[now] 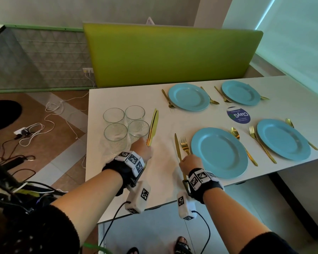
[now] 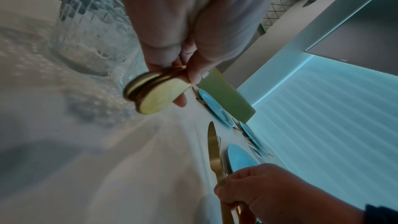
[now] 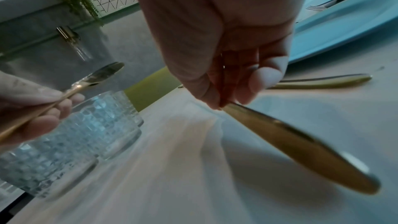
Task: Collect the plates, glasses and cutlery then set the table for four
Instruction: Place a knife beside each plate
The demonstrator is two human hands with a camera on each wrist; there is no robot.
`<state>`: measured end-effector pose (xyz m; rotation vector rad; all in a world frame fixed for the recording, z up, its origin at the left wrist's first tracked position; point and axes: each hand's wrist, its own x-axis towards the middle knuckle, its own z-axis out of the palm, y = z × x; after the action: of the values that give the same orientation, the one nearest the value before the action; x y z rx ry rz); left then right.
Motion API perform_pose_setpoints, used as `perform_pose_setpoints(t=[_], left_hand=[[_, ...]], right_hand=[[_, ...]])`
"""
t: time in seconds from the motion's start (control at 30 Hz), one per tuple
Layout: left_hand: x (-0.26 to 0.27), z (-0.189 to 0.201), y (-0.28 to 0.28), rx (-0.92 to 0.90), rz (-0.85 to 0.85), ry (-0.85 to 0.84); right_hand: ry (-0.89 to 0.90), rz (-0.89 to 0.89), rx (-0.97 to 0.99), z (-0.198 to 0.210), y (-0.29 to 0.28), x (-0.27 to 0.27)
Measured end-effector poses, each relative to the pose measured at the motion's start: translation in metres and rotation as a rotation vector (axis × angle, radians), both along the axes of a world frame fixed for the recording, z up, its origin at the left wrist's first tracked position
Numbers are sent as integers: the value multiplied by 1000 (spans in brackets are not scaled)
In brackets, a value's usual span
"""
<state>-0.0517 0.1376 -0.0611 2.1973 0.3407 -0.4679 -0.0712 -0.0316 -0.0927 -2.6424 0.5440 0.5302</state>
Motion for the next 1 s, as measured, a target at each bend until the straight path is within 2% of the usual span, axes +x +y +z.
perform_pose_setpoints(t=[0.37, 1.0], left_hand=[[-3, -4, 2, -39, 34, -4], [-13, 7, -4, -118, 34, 30]], right_hand=[[-28, -39, -150, -17, -5, 7], [-54, -89, -120, -14, -21, 18]])
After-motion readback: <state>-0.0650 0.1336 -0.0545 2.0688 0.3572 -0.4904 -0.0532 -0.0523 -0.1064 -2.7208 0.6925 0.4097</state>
